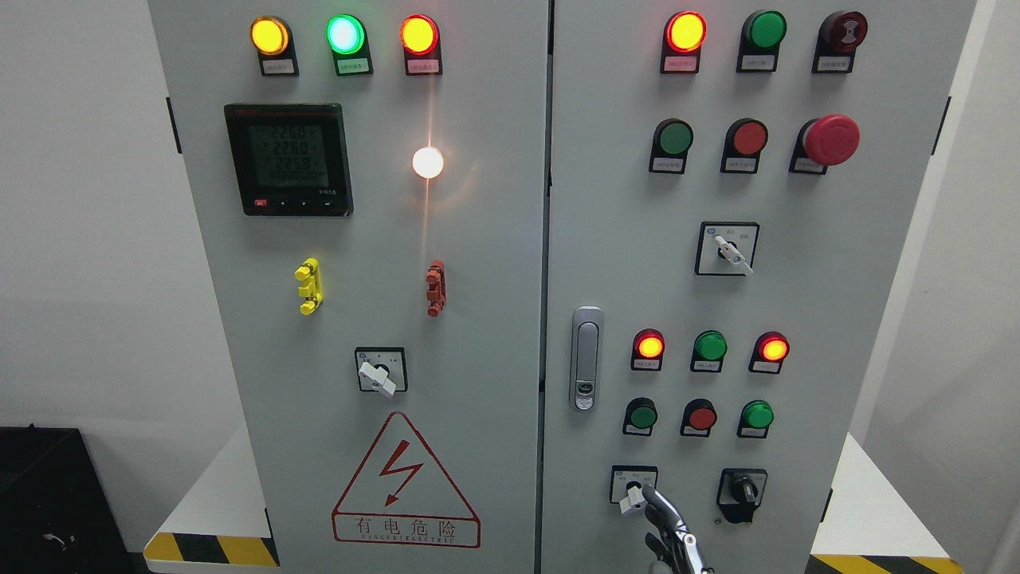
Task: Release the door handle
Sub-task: 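Raise the right hand up toward the silver door handle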
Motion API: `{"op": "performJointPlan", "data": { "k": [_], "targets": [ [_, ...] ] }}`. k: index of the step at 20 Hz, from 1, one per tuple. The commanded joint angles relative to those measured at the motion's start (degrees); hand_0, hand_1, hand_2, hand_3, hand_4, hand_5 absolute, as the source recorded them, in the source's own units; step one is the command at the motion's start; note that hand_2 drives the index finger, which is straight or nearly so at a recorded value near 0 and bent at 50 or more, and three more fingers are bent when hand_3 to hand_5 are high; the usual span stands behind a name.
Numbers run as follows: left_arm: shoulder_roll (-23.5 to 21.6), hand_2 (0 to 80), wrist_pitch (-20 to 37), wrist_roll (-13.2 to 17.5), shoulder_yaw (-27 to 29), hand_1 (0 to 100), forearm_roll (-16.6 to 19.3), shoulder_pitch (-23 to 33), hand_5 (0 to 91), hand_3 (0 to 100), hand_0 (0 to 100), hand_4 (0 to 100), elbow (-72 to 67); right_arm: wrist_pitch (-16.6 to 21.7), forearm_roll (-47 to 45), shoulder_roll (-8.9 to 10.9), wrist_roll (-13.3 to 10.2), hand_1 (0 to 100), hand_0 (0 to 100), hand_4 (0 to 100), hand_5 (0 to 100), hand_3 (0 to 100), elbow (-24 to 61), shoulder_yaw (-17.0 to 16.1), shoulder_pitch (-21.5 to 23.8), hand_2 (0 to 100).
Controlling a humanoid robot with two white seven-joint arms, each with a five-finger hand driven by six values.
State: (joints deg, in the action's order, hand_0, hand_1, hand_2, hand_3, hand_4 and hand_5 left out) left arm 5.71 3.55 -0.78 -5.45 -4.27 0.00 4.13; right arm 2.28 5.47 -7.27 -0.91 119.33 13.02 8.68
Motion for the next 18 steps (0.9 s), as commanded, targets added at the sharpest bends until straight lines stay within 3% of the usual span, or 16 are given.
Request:
{"op": "performJointPlan", "data": {
  "k": [1, 9, 11, 12, 13, 14, 16, 18],
  "targets": [
    [0.0, 0.0, 0.05, -0.01, 0.0, 56, 0.05, 0.97, 0.0, 0, 12, 0, 0.0, -0.09, -0.11, -0.02, 0.03, 8, 49, 15, 14, 11, 0.21, 0.95, -0.16, 0],
    [0.0, 0.0, 0.05, -0.01, 0.0, 56, -0.04, 0.97, 0.0, 0, 12, 0, 0.0, -0.43, -0.11, 0.07, 0.03, 8, 49, 18, 16, 13, 0.21, 0.43, -1.47, 0],
    [0.0, 0.0, 0.05, -0.01, 0.0, 56, 0.05, 0.97, 0.0, 0, 12, 0, 0.0, -1.92, -0.02, -0.02, 0.03, 9, 49, 23, 22, 15, 0.21, 0.25, -2.52, 0],
    [0.0, 0.0, 0.05, -0.01, 0.0, 56, 0.05, 0.97, 0.0, 0, 12, 0, 0.0, -2.71, -0.02, -0.11, 0.03, 10, 48, 31, 30, 21, 0.21, 0.17, -2.88, 0],
    [0.0, 0.0, 0.05, -0.01, 0.0, 56, 0.05, 0.97, 0.0, 0, 12, 0, 0.0, -3.07, 0.24, -0.11, -0.06, 13, 47, 44, 39, 34, 0.21, 0.25, -3.05, 0],
    [0.0, 0.0, 0.05, -0.01, 0.0, 56, 0.05, 0.97, 0.0, 0, 12, 0, 0.0, -3.07, 0.42, -0.02, 0.03, 15, 47, 45, 40, 36, 0.21, 0.34, -3.06, 0],
    [0.0, 0.0, 0.05, -0.01, 0.0, 56, 0.05, 0.97, 0.0, 0, 12, 0, -0.09, -3.07, 0.94, 0.07, 0.03, 23, 43, 67, 62, 63, 0.12, 0.43, -3.67, 0],
    [0.0, 0.0, 0.05, -0.01, 0.0, 56, -0.04, 0.97, 0.0, 0, 12, 0, 0.0, -3.95, 3.91, -0.02, -0.15, 27, 44, 76, 77, 72, 0.12, 0.25, -4.81, 1]
  ]
}}
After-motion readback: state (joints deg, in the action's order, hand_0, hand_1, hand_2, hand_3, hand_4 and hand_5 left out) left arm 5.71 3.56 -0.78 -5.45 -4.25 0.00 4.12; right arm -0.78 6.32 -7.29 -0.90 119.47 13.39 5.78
